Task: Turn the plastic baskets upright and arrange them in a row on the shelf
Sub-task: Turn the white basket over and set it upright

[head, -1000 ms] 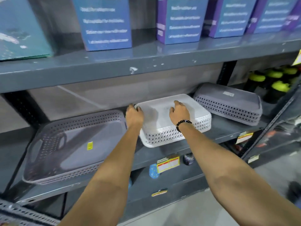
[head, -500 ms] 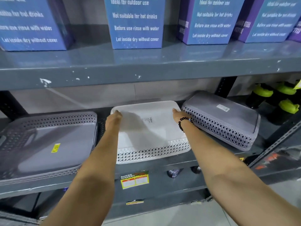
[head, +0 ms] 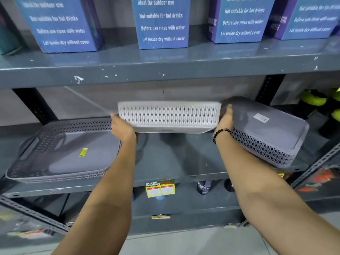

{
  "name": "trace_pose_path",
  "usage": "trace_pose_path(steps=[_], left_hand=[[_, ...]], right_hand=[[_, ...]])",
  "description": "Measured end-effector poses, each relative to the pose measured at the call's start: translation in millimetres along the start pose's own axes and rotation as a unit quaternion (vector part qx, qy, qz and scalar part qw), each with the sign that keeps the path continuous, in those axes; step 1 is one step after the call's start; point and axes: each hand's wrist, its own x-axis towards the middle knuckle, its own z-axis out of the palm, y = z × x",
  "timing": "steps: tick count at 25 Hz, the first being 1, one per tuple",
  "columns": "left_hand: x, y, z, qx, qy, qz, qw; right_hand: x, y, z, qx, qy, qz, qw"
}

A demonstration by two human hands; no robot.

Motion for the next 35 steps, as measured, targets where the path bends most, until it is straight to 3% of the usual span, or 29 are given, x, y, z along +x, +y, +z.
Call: trace_pose_path(steps=[6,10,13,16,22,27,35], left_hand=[[-12.5,-24.9,-32.9,-0.047,0.012,-0.101,0.994],[-6.5,-29.2,-45.1,0.008,-0.027,-0.105,0.994],[1.2,-36.8,-50.4,0.167,-0.053,-0.053,0.983],[-2.9,-45.7,-51.9,0.349,-0.085,0.057,0.931],[0.2,-46.3,-47.5,0.456,-0.101,0.201,0.861],[20.8,-46.8,-42.7,0.418,-0.112,0.164,0.886],[22.2,-51.4,-42.6,0.423,-0.099,0.167,0.885]], right_hand=[[12.7,19.4,-27.5,-0.089,-0.021,0.046,0.995],[9.4,18.7,-38.6,-0.193,-0.043,0.051,0.979],[0.2,21.0,-44.4,-0.316,-0.037,0.012,0.948],[0.2,33.6,-49.4,-0.370,-0.009,-0.024,0.929],[-6.9,35.6,-46.4,-0.433,0.003,-0.071,0.898],[-4.3,38.4,-44.3,-0.435,0.000,-0.087,0.896],[-4.5,43.0,-40.3,-0.430,-0.018,-0.090,0.898]])
